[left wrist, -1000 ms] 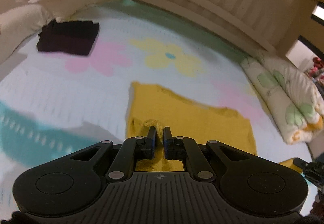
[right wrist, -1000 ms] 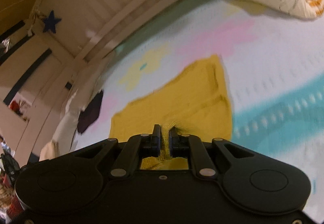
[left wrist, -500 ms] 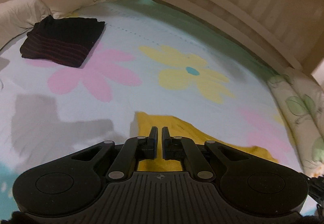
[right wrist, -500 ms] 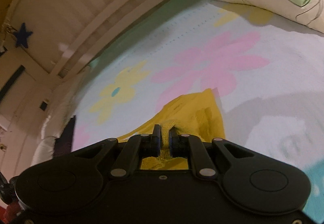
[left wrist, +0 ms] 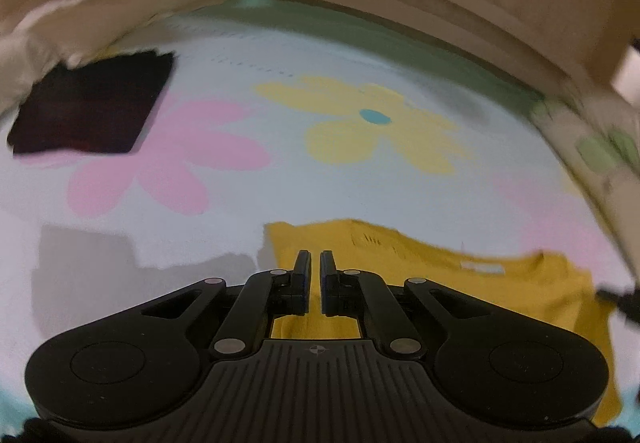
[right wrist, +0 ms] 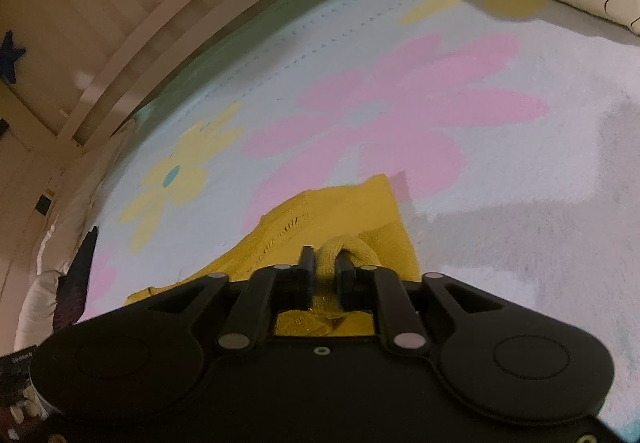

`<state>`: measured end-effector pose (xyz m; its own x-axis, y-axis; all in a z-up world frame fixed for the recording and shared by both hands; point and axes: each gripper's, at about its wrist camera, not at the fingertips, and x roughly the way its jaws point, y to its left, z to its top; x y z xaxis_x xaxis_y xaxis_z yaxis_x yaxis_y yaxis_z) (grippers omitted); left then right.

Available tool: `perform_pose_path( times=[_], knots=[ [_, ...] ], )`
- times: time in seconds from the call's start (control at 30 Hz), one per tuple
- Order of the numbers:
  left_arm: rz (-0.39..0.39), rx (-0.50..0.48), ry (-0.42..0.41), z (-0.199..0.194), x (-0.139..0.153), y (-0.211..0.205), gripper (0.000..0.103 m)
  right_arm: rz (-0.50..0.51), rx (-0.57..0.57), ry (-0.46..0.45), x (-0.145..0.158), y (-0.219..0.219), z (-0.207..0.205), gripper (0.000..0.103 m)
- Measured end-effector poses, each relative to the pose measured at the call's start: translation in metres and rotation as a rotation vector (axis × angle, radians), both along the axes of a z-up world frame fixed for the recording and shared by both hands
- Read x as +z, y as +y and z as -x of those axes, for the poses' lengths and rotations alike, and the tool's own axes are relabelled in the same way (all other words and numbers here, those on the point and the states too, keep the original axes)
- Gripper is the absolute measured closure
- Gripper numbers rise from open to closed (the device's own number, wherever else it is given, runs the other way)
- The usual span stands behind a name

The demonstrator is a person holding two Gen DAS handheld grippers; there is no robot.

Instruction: Fold small clothes

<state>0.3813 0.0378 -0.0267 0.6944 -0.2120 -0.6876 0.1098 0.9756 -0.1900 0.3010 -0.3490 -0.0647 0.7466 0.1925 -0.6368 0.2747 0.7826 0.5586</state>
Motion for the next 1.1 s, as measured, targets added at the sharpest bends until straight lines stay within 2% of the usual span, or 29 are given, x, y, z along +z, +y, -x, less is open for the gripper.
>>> perform_pose_path(
  times=[0.07,0.1,0.13,0.17,0.2,0.23,0.33,0.37,0.4,0.43,0.5,0.53,0.57,0.7,0.97,1.1],
  knots=[
    [-0.041,-0.052,-0.012,0.01,0.0,-0.007,0.098,0.054,0.023,-0.017,0.006,0.003,0.003,0.079],
    [-0.056,-0.073,-0.016,0.015,0.0,-0.01,0.098,0.067,0.034,-0.029,0.008,0.003,0.004,0.074],
    [-0.066,-0.089,-0.014,0.02,0.0,-0.013,0.098,0.077,0.043,-0.043,0.011,0.003,0.006,0.059],
    [-0.069,-0.102,-0.009,0.024,-0.001,-0.016,0.098,0.095,0.036,-0.057,0.014,0.003,0.009,0.049],
    [-0.065,-0.115,-0.005,0.026,-0.003,-0.017,0.098,0.117,0.025,-0.082,0.017,0.003,0.012,0.031],
    [-0.057,-0.135,-0.001,0.03,-0.005,-0.019,0.098,0.136,0.017,-0.11,0.021,0.002,0.016,0.026],
    [-0.014,-0.218,0.019,0.04,-0.011,-0.024,0.097,0.183,0.018,-0.137,0.031,0.002,0.024,0.024],
    [-0.001,-0.233,0.03,0.044,-0.014,-0.025,0.097,0.195,0.033,-0.14,0.034,0.004,0.028,0.019],
    [0.009,-0.239,0.039,0.048,-0.016,-0.026,0.097,0.208,0.05,-0.142,0.035,0.007,0.031,0.007],
    [0.013,-0.237,0.042,0.053,-0.018,-0.026,0.096,0.227,0.071,-0.146,0.035,0.011,0.034,0.0],
    [0.002,-0.235,0.049,0.06,-0.023,-0.026,0.09,0.291,0.114,-0.139,0.035,0.02,0.041,0.0],
    [-0.011,-0.237,0.048,0.064,-0.026,-0.027,0.079,0.334,0.134,-0.125,0.034,0.027,0.044,0.0],
    [-0.026,-0.242,0.041,0.068,-0.029,-0.028,0.077,0.373,0.156,-0.111,0.032,0.032,0.047,0.0],
    [-0.111,-0.269,0.035,0.074,-0.042,-0.034,0.077,0.494,0.239,-0.075,0.022,0.05,0.053,0.0],
    [-0.145,-0.253,0.028,0.046,-0.048,-0.04,0.077,0.597,0.277,-0.014,0.004,0.064,0.037,0.0],
    [-0.143,-0.255,0.019,0.025,-0.048,-0.043,0.077,0.608,0.255,0.009,-0.006,0.064,0.021,0.0]
  ],
)
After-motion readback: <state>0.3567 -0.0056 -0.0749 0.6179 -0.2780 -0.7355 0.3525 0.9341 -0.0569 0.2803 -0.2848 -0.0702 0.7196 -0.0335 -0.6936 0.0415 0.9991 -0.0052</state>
